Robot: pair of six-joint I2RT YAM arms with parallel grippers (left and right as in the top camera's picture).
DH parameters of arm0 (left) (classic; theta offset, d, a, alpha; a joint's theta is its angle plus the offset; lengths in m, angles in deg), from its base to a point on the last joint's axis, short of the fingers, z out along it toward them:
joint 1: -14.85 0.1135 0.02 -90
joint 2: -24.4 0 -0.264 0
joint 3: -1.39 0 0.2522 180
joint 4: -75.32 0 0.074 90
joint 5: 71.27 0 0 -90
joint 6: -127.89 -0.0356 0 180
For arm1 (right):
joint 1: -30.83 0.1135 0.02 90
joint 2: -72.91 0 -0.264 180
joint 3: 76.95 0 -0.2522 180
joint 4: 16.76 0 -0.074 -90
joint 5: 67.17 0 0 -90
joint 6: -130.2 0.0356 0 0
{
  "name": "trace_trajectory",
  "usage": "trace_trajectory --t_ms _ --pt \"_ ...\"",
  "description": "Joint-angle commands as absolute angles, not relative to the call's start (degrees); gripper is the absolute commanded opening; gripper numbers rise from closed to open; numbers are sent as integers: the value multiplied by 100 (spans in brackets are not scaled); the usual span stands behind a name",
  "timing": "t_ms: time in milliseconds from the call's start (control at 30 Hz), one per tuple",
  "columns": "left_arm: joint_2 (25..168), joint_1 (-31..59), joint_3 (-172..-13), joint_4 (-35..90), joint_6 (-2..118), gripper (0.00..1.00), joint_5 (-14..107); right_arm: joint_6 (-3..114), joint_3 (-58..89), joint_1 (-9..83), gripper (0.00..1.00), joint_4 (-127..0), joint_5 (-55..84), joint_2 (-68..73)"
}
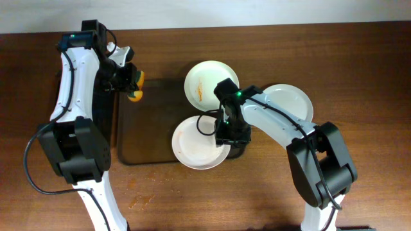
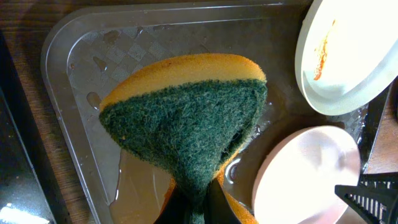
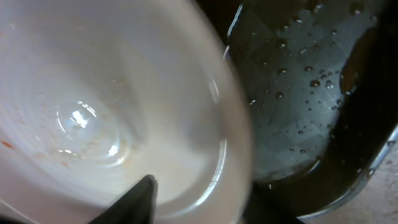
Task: Clean dirty plates on tray and stack at the side
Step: 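Carry the plate right and stack it on the cleaned plate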
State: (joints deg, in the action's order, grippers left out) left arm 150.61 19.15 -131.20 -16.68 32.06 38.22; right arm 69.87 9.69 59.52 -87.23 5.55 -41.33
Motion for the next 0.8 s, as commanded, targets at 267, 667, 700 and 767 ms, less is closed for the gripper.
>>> trace_trajectory --t_ms 267,667,700,767 --pt "15028 1899 -13210 -1628 3114 1 3835 6957 1022 6186 39 -8756 81 -4578" --pt "15028 1899 -13210 -1611 3112 1 3846 6655 943 6081 4 -8780 51 -4366" --pt "15028 1899 -13210 -1611 3114 0 3846 6655 919 6083 4 -8778 177 -4196" --pt "15028 1899 -13210 -1613 3114 0 3846 6655 832 6077 4 -8780 496 -3820"
